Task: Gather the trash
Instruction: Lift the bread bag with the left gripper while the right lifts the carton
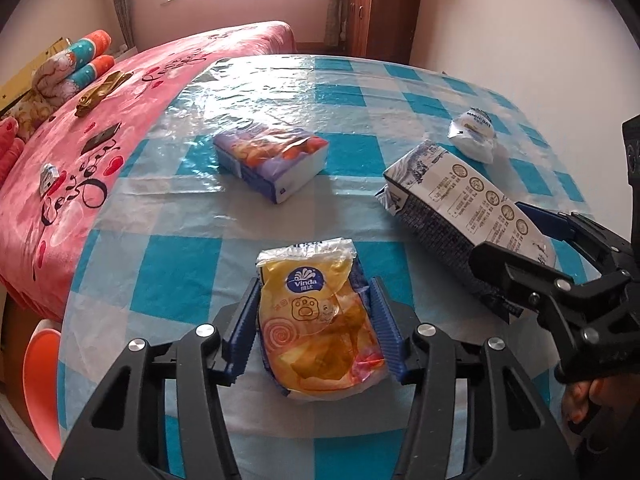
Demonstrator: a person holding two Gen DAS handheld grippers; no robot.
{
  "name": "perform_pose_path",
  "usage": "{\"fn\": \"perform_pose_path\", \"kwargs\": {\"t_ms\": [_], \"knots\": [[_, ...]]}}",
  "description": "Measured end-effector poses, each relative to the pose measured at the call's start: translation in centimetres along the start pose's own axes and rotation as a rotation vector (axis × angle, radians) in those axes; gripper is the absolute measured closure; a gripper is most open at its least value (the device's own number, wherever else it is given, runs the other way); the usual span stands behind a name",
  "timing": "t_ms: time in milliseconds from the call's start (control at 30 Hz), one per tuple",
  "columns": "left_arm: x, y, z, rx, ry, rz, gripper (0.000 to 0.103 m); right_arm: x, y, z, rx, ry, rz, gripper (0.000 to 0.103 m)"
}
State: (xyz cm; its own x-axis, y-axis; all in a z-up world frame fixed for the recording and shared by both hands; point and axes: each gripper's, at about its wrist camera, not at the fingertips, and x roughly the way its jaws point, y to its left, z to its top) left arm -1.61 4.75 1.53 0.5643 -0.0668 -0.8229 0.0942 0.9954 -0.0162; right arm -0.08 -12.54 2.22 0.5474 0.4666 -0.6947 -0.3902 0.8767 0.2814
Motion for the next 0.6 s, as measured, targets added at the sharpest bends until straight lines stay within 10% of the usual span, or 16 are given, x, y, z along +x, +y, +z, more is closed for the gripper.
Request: {"fn": "perform_pose_path", "kwargs": {"t_ms": [300,600], "knots": [[-1.6,1.8,-0.7,-0.021,-0.031,-0.029,0.049,0.6,1.0,0.1,-0.039,0.013,-0.06,0.007],[-2.6,4.0,-1.9,-0.046,-0.042,-0.042,0.049,1.3,1.6,0.0,-0.078,0.041,-0.11,0.028]]}}
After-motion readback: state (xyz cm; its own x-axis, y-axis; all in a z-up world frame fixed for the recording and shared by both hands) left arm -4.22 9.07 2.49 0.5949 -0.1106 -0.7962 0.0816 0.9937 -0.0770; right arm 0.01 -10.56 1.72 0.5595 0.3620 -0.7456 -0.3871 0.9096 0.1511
